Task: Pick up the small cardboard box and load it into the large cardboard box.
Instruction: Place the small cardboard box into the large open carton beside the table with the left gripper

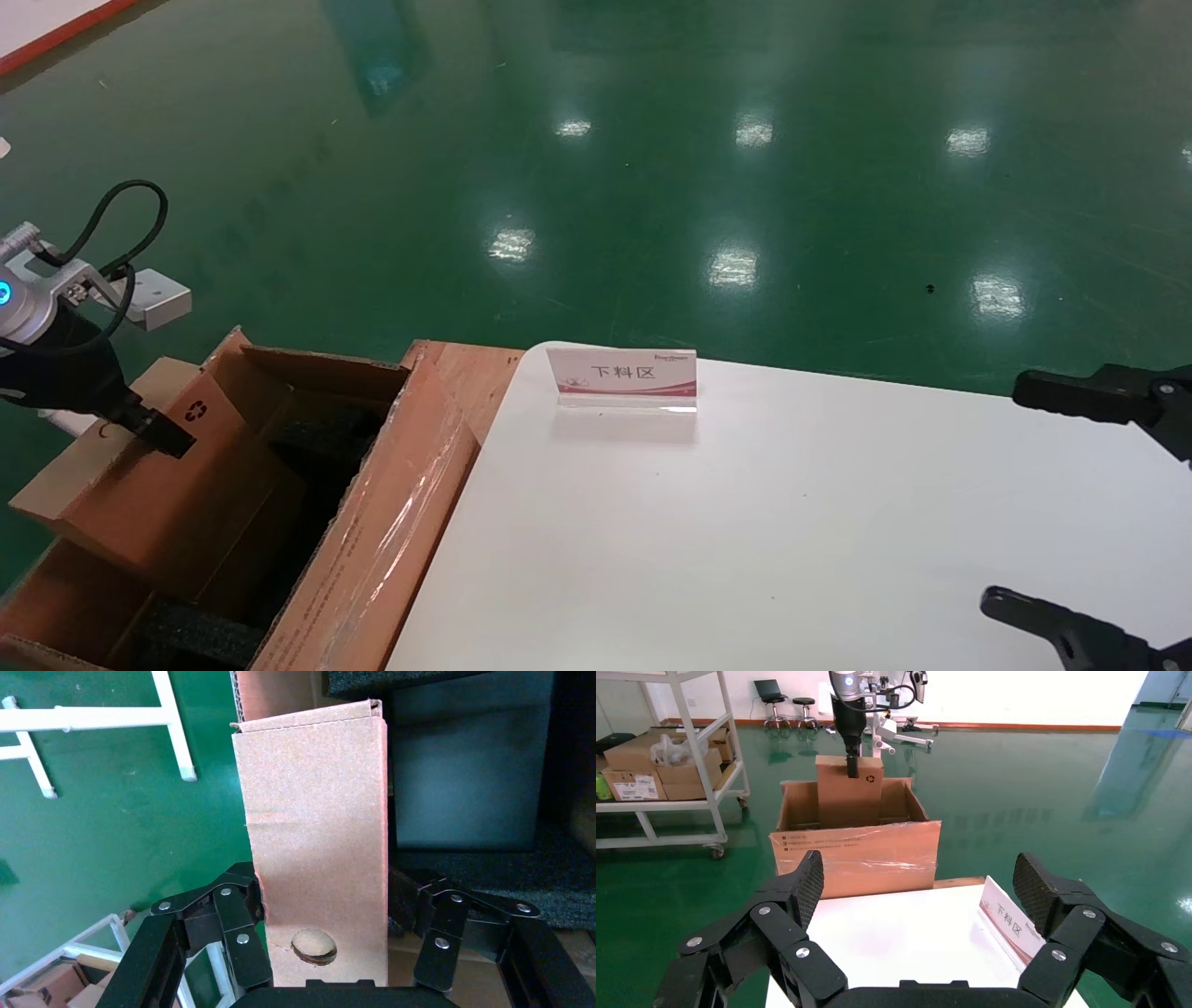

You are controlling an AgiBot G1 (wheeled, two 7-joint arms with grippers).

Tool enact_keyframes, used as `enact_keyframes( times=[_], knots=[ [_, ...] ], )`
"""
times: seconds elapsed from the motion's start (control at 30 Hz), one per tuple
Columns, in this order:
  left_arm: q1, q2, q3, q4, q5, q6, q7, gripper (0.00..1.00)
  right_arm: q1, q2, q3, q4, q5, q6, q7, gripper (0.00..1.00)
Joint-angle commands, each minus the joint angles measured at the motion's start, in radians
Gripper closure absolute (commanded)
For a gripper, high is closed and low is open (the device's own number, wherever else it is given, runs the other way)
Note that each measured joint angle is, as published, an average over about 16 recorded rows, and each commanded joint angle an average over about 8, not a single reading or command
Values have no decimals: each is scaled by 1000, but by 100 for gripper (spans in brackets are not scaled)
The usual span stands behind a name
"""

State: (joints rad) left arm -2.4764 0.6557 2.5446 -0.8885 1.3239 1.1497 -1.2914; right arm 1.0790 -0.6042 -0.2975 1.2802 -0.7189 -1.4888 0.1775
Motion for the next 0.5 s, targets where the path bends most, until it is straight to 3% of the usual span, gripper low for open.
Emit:
enact_keyframes(
  times=[0.03,0.5],
  knots=[
    [9,3,1,5,1,-6,-3,100,0,0,0,0,0,0,0,0],
    [89,6,-2,43,-11,-65,-13,100,0,0,-1,0,1,0,0,0]
  ],
)
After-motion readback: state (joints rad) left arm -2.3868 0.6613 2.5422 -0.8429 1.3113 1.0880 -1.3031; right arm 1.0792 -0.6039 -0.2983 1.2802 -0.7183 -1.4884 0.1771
